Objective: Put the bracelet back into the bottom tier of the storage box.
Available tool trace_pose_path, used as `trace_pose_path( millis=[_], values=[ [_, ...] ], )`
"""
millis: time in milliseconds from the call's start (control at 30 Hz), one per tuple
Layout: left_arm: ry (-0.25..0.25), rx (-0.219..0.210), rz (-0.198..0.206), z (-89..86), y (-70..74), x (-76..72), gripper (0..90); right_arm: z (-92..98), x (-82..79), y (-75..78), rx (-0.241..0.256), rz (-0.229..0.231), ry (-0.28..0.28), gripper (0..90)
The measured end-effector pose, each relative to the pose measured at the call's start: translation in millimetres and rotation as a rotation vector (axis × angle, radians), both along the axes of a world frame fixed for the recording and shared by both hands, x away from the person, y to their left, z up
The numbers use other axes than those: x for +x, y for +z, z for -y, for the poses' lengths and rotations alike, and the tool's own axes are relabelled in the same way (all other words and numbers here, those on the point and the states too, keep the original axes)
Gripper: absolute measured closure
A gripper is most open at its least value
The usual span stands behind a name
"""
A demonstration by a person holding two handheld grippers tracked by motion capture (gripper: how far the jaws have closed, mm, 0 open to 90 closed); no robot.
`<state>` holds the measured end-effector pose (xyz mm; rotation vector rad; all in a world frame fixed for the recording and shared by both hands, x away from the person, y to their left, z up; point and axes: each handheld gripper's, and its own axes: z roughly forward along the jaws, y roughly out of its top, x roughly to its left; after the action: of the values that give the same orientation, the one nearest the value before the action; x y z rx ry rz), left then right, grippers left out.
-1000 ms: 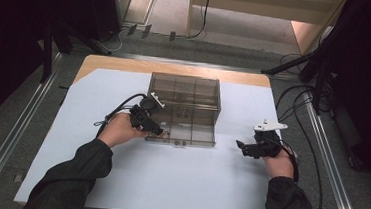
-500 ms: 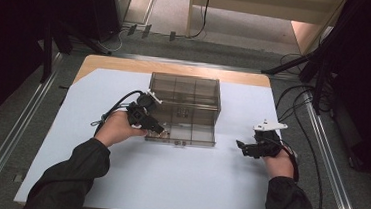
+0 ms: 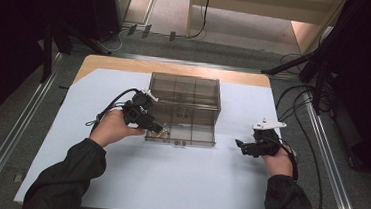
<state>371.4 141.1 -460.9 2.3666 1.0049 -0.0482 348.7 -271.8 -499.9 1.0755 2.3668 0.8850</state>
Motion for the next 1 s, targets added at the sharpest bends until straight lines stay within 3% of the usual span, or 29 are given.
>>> trace_pose_path(
  millis=[567, 1000],
  values=[
    [0.024, -0.017, 0.030, -11.7, 6.6, -5.3, 39.0, -1.6, 1.1, 0.2, -0.001, -0.004, 0.004, 17.5],
    [0.072, -0.007, 0.036, -33.5, 12.1, -13.2, 37.7, -1.7, 2.1, 0.8, 0.005, -0.002, 0.001, 17.4]
  ],
)
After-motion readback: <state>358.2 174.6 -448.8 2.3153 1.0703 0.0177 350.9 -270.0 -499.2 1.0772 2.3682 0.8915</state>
